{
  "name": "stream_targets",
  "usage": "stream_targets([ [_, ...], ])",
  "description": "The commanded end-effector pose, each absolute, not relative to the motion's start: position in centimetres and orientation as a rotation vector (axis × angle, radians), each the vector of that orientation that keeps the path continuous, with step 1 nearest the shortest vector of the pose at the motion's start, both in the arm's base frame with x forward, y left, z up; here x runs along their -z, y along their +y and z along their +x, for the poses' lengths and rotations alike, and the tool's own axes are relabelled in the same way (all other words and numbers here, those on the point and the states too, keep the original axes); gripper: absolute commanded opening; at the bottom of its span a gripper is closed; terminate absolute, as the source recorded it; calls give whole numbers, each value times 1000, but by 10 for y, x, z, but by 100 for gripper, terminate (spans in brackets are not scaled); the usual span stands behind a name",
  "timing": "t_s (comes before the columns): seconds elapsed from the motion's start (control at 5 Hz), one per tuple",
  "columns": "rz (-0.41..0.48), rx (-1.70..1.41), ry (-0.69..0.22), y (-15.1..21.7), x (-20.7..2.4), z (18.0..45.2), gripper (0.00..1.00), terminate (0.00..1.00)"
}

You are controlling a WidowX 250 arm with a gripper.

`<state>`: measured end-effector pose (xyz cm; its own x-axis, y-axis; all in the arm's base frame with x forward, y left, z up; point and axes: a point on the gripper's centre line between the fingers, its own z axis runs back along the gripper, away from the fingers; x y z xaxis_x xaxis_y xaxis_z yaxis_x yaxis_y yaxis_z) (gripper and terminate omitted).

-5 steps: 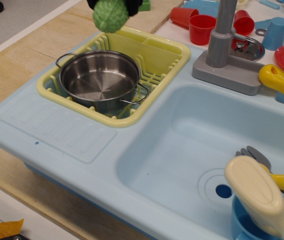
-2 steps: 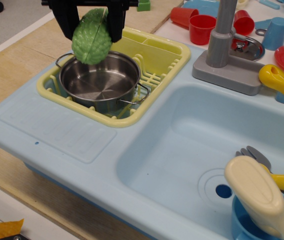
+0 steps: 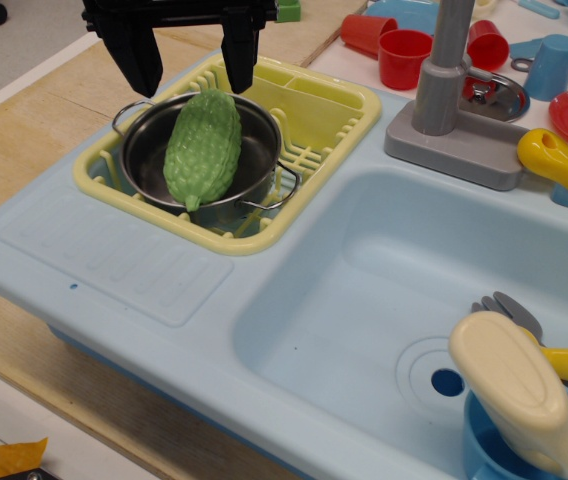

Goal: Put green squash into pot or pan

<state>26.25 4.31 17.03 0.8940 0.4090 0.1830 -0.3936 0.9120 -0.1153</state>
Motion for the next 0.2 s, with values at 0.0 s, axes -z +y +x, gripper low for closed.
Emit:
stream_targets([
  [0.0,-76,-425,-240,46,-179,261,100,100],
])
